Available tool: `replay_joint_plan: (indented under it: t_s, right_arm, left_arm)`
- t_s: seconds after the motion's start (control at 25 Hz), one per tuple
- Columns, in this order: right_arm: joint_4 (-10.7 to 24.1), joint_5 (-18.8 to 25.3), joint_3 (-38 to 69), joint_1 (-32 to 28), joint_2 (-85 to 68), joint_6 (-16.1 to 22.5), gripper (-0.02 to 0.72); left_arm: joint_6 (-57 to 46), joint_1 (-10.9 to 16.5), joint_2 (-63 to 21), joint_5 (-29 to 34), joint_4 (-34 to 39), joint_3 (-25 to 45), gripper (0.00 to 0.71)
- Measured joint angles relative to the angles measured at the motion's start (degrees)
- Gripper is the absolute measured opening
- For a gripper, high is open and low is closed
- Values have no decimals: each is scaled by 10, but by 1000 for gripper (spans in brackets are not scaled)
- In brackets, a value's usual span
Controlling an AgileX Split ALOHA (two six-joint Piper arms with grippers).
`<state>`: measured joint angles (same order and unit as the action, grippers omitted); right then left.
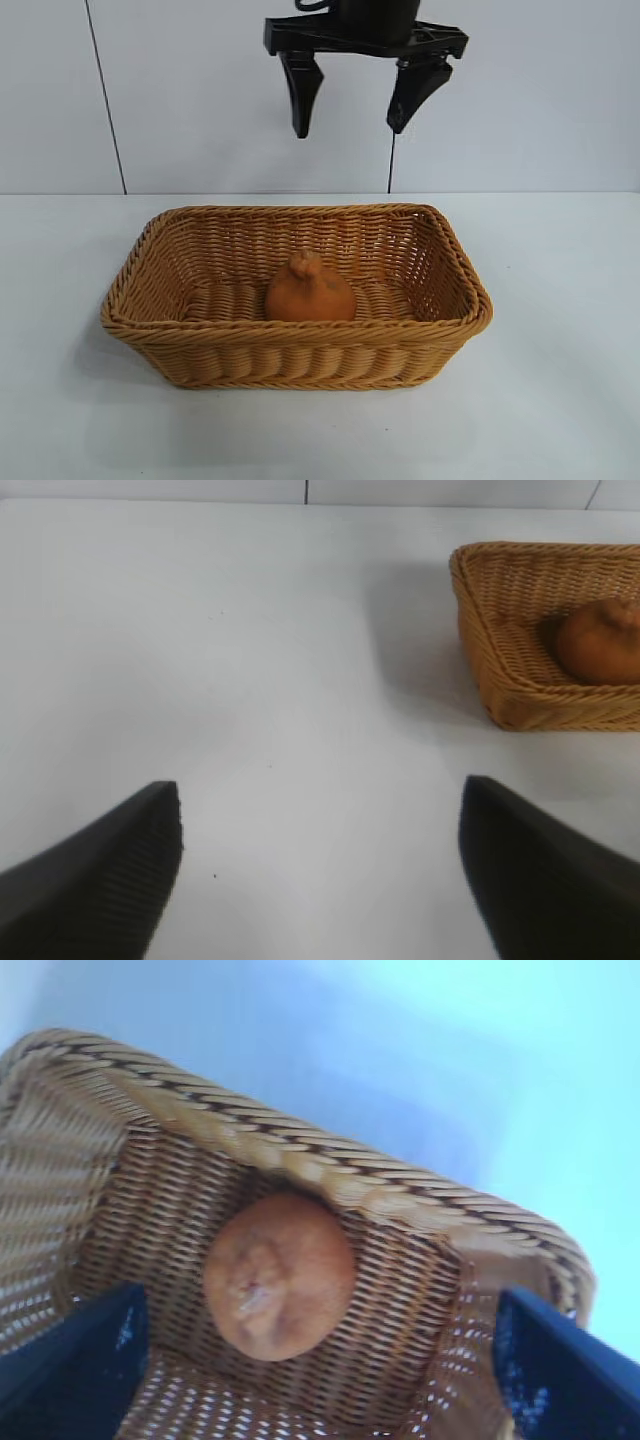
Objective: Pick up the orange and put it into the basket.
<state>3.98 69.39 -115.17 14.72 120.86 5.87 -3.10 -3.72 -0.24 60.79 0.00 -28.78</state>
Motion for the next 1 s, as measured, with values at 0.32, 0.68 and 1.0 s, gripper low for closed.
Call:
replay_joint_plan:
  t_s: [0.32,0.68,1.0]
  right_arm:
    - [-1,0,0,-131,0,-10,641]
    - [-18,-1,142,-141,-62,-21,619]
    - [-18,5,440,-141,-281,-32,619]
  left_arm:
    - [0,0,0,0,0,0,549]
    - [0,0,0,0,0,0,549]
    - [0,0,0,0,0,0,549]
